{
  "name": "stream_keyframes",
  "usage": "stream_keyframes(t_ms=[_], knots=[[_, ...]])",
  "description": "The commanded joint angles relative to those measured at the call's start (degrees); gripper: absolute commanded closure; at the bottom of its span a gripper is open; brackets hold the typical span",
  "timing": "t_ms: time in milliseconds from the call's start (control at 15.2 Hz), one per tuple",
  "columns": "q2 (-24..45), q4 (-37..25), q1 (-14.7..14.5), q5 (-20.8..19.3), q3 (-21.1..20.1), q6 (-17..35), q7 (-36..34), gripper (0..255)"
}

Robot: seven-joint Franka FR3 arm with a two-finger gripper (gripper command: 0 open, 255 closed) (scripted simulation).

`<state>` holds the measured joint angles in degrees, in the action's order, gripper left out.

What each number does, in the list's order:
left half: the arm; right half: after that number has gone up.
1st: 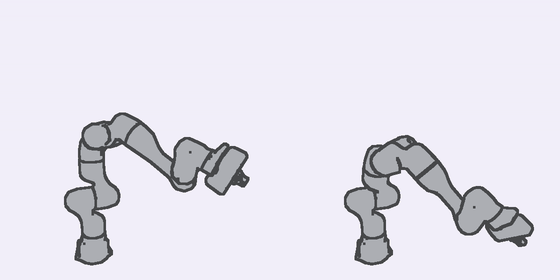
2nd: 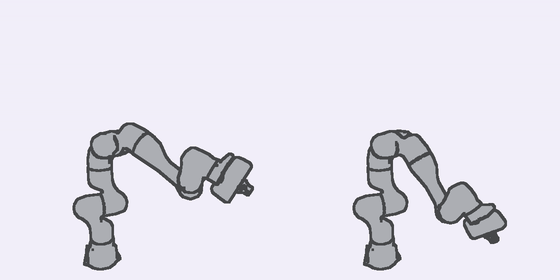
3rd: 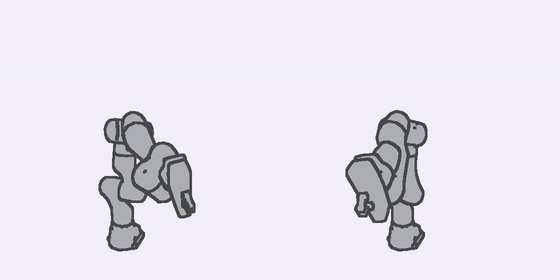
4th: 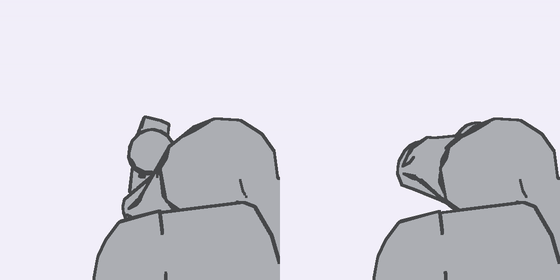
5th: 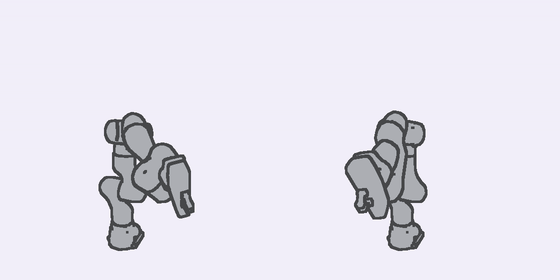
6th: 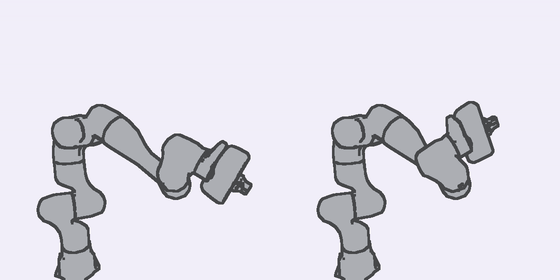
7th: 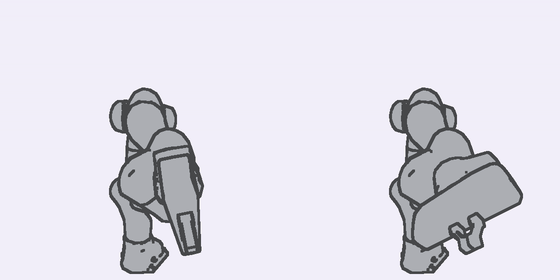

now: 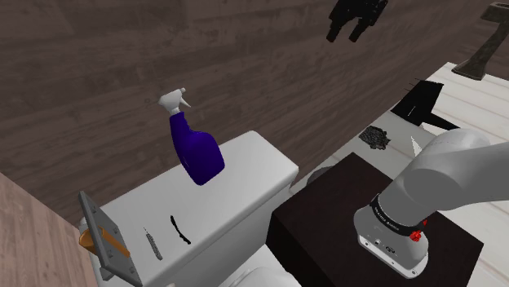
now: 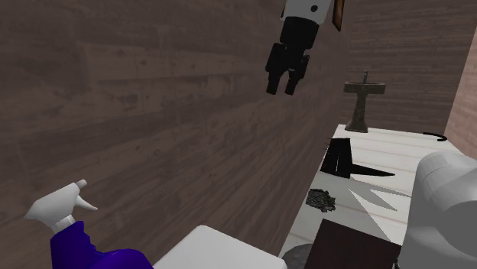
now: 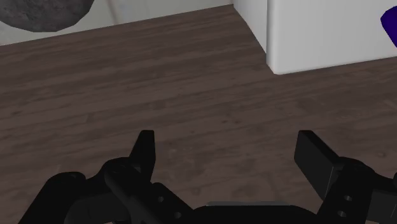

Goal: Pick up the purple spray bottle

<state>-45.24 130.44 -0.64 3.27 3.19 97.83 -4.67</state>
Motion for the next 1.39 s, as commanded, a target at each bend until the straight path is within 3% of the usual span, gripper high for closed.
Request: stream_keyframes(t_ms=[0, 792, 1320], knots=[[0.00, 0.00, 0.00, 0.00, 0.00, 0.00, 0.00, 0], [5.54, -0.13, -1.90, 5.14, -17.85, 9.05, -20.19, 0], [15.59, -6.85, -0.41, 3.92, -30.51, 14.34, -34.55, 0]])
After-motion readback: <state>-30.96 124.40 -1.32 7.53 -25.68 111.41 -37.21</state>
